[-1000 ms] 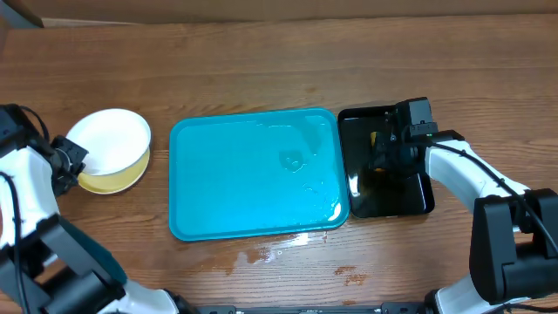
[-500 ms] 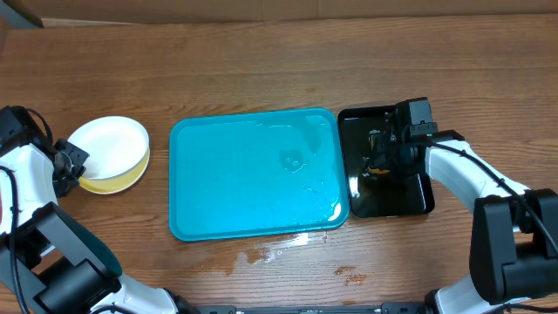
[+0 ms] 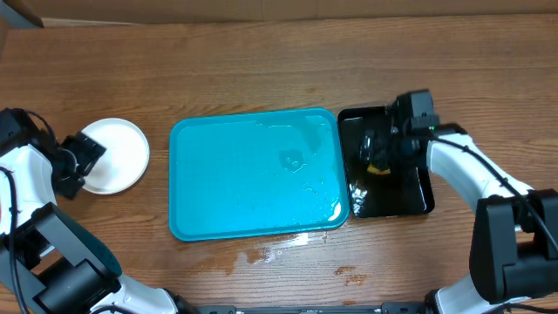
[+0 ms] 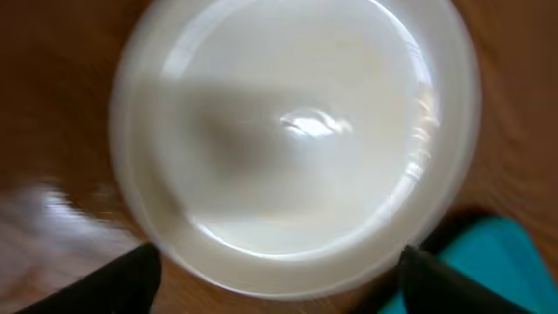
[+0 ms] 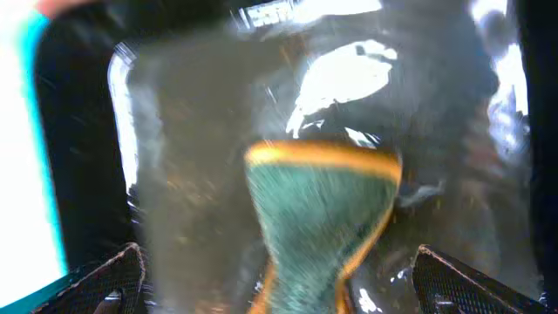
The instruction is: Clean dirty plates on tray and stack at the side
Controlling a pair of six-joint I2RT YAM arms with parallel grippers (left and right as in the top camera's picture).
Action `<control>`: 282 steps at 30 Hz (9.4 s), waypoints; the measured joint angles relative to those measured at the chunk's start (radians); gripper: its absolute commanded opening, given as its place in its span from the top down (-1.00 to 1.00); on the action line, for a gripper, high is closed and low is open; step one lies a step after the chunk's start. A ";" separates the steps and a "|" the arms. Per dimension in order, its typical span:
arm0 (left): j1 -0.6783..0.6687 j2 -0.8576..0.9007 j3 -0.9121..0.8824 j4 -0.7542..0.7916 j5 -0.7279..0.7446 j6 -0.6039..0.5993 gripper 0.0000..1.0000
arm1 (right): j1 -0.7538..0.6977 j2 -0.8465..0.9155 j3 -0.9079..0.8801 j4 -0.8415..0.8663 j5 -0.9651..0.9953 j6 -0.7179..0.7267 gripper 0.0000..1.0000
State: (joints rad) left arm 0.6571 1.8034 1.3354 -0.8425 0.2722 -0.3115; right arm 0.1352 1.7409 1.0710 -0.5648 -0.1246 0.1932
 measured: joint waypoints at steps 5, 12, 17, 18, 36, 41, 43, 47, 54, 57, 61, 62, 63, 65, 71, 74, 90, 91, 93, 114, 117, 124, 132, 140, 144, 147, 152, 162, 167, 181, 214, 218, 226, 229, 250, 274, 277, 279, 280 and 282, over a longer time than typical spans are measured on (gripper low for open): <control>-0.010 0.000 0.001 -0.019 0.294 0.082 -0.99 | -0.004 0.000 0.102 -0.014 -0.002 -0.007 -1.00; -0.078 0.000 0.001 -0.037 0.422 0.082 -1.00 | -0.003 0.000 0.104 -0.023 -0.002 -0.010 -1.00; -0.111 0.000 0.001 -0.037 0.438 0.082 -1.00 | -0.004 0.000 0.104 -0.024 -0.002 -0.010 -1.00; -0.113 0.000 0.001 -0.037 0.431 0.082 -1.00 | -0.004 0.000 0.104 -0.023 -0.002 -0.010 -1.00; -0.114 0.000 0.001 -0.037 -0.005 0.083 -0.99 | -0.004 0.000 0.104 -0.023 -0.002 -0.010 -1.00; -0.114 0.000 0.001 -0.038 -0.027 0.083 -1.00 | -0.004 -0.027 0.103 -0.027 -0.002 -0.010 -1.00; -0.114 0.000 0.001 -0.038 -0.030 0.083 -1.00 | -0.004 -0.087 0.101 -0.030 -0.002 -0.010 -1.00; -0.114 0.000 0.001 -0.037 -0.034 0.083 -1.00 | -0.004 -0.301 0.100 -0.027 -0.002 -0.010 -1.00; -0.114 0.000 0.001 -0.037 -0.042 0.083 -0.99 | -0.004 -0.784 0.106 -0.018 0.070 -0.011 -1.00; -0.114 0.000 0.001 -0.038 -0.042 0.083 -1.00 | -0.004 -0.934 0.106 -0.020 0.116 -0.018 -1.00; -0.114 0.000 0.001 -0.038 -0.042 0.083 -1.00 | -0.005 -1.131 0.106 -0.021 0.195 -0.071 -1.00; -0.114 0.000 0.001 -0.038 -0.042 0.083 -0.99 | -0.008 -1.167 0.104 -0.019 0.207 -0.083 -1.00; -0.114 0.000 0.001 -0.038 -0.042 0.083 -1.00 | -0.015 -1.206 0.099 -0.016 0.219 -0.096 -1.00; -0.114 0.000 0.001 -0.037 -0.042 0.083 -1.00 | -0.034 -1.280 0.074 -0.006 0.235 -0.117 -1.00; -0.114 0.000 0.001 -0.037 -0.042 0.083 -1.00 | -0.120 -1.421 -0.138 0.119 0.217 -0.144 -1.00; -0.114 0.000 0.001 -0.037 -0.042 0.083 -1.00 | -0.147 -1.464 -0.297 0.247 0.179 -0.145 -1.00; -0.114 0.000 0.001 -0.038 -0.042 0.083 -1.00 | -0.134 -1.729 -0.986 0.797 0.132 -0.064 -1.00; -0.114 0.000 0.001 -0.038 -0.042 0.083 -1.00 | -0.134 -1.729 -1.006 0.800 0.131 -0.062 -1.00; -0.114 0.000 0.001 -0.038 -0.042 0.083 -1.00 | -0.134 -1.729 -1.038 0.798 0.132 -0.055 -1.00; -0.114 0.000 0.001 -0.038 -0.042 0.083 -1.00 | -0.134 -1.730 -1.052 0.475 0.129 -0.047 -1.00; -0.114 0.000 0.001 -0.038 -0.042 0.083 -1.00 | -0.134 -1.730 -1.052 0.475 0.129 -0.047 -1.00; -0.114 0.000 0.001 -0.038 -0.042 0.083 -1.00 | -0.134 -1.730 -1.052 0.475 0.129 -0.044 -1.00; -0.114 0.000 0.001 -0.038 -0.042 0.083 -1.00 | -0.134 -1.730 -1.052 0.475 0.129 -0.043 -1.00; -0.114 0.000 0.001 -0.038 -0.042 0.083 -1.00 | -0.134 -1.730 -1.052 0.475 0.129 -0.043 -1.00; -0.114 0.000 0.001 -0.038 -0.042 0.083 -1.00 | -0.134 -1.730 -1.052 0.475 0.128 -0.043 -1.00; -0.114 0.000 0.001 -0.038 -0.042 0.083 -1.00 | -0.134 -1.730 -1.052 0.475 0.129 -0.043 -1.00; -0.120 -0.007 0.001 -0.038 -0.042 0.083 -1.00 | -0.134 -1.730 -1.052 0.475 0.129 -0.043 -1.00; -0.237 -0.359 0.002 -0.041 -0.046 0.083 -0.99 | -0.134 -1.730 -1.052 0.475 0.128 -0.043 -1.00; -0.343 -0.580 0.007 -0.041 -0.045 0.083 -0.99 | -0.134 -1.730 -1.053 0.476 0.129 -0.043 -1.00; -0.618 -1.063 0.012 -0.229 -0.049 0.115 -1.00 | -0.134 -1.730 -1.052 0.475 0.129 -0.043 -1.00; -0.618 -1.690 -1.117 1.149 -0.180 -0.018 -0.99 | -0.134 -1.730 -1.053 0.475 0.128 -0.040 -1.00; -0.618 -1.740 -1.173 1.172 -0.217 -0.031 -1.00 | -0.134 -1.730 -1.052 0.475 0.128 -0.040 -1.00; -0.618 -1.775 -1.282 1.167 -0.254 -0.034 -1.00 | -0.134 -1.730 -1.052 0.475 0.128 -0.040 -1.00; -0.618 -1.777 -1.307 1.123 -0.262 -0.034 -1.00 | -0.134 -1.730 -1.052 0.475 0.128 -0.040 -1.00; -0.597 -1.787 -1.326 0.772 -0.204 0.243 -1.00 | -0.134 -1.730 -1.052 0.475 0.129 -0.040 -1.00; -0.597 -1.787 -1.326 0.772 -0.201 0.309 -0.99 | -0.134 -1.730 -1.052 0.475 0.129 -0.040 -1.00; -0.597 -1.787 -1.326 0.772 -0.201 0.312 -1.00 | -0.134 -1.730 -1.052 0.475 0.128 -0.040 -1.00; -0.597 -1.787 -1.326 0.772 -0.201 0.312 -0.99 | -0.134 -1.730 -1.052 0.475 0.129 -0.040 -1.00; -0.597 -1.787 -1.326 0.772 -0.201 0.312 -0.99 | -0.134 -1.730 -1.052 0.475 0.128 -0.040 -1.00; -0.597 -1.787 -1.326 0.772 -0.201 0.312 -0.99 | -0.134 -1.730 -1.053 0.475 0.128 -0.041 -1.00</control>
State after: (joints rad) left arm 0.0605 0.0166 0.0090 -0.0708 0.0711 0.0002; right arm 0.0017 0.0113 0.0181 -0.0895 0.0036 0.1524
